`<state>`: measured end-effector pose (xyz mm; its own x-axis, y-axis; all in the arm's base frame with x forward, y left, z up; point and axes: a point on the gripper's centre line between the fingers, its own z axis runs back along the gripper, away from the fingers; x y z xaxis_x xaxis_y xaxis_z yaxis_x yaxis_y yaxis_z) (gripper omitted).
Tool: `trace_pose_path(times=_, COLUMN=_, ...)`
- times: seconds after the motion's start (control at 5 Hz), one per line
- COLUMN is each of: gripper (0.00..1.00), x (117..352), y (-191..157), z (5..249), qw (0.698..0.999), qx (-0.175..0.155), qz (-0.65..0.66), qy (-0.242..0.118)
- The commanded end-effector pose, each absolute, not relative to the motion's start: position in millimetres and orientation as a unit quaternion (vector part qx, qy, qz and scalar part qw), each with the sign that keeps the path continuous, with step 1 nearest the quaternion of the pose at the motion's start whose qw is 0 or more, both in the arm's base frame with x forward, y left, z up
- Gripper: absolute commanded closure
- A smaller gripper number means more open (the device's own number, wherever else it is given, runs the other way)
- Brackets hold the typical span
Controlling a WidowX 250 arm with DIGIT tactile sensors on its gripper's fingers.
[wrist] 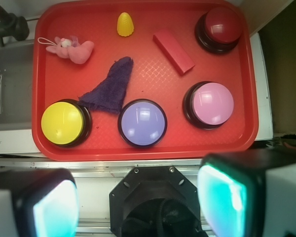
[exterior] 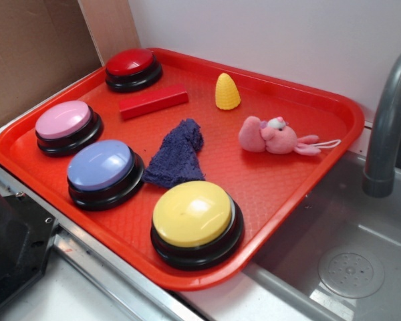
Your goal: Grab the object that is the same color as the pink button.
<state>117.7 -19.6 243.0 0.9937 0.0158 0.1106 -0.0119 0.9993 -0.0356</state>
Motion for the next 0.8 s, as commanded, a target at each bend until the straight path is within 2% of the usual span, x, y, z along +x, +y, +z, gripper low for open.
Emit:
trace_pose_path(times=0.0, gripper=0.00, x=117.7, y=-19.6, z=243.0, qw=0.998, qx=-0.017, qz=0.007, qy=-0.056)
trace_pose_path(times=0.2, gripper=0.00, x=167.7, y=-37.7, z=230.2, qw=0.988, qx=0.014, qz=-0.119, qy=-0.100)
trace_pose_path(times=0.4, gripper=0.00, x=207.5, y=-65.8, z=220.1, qw=0.966, qx=-0.005, qz=-0.230, qy=-0.120)
trace_pose_path(times=0.6, gripper=0.00, x=233.8, y=-101.5, z=176.8, qw=0.933, qx=0.001, qz=-0.342, qy=-0.111)
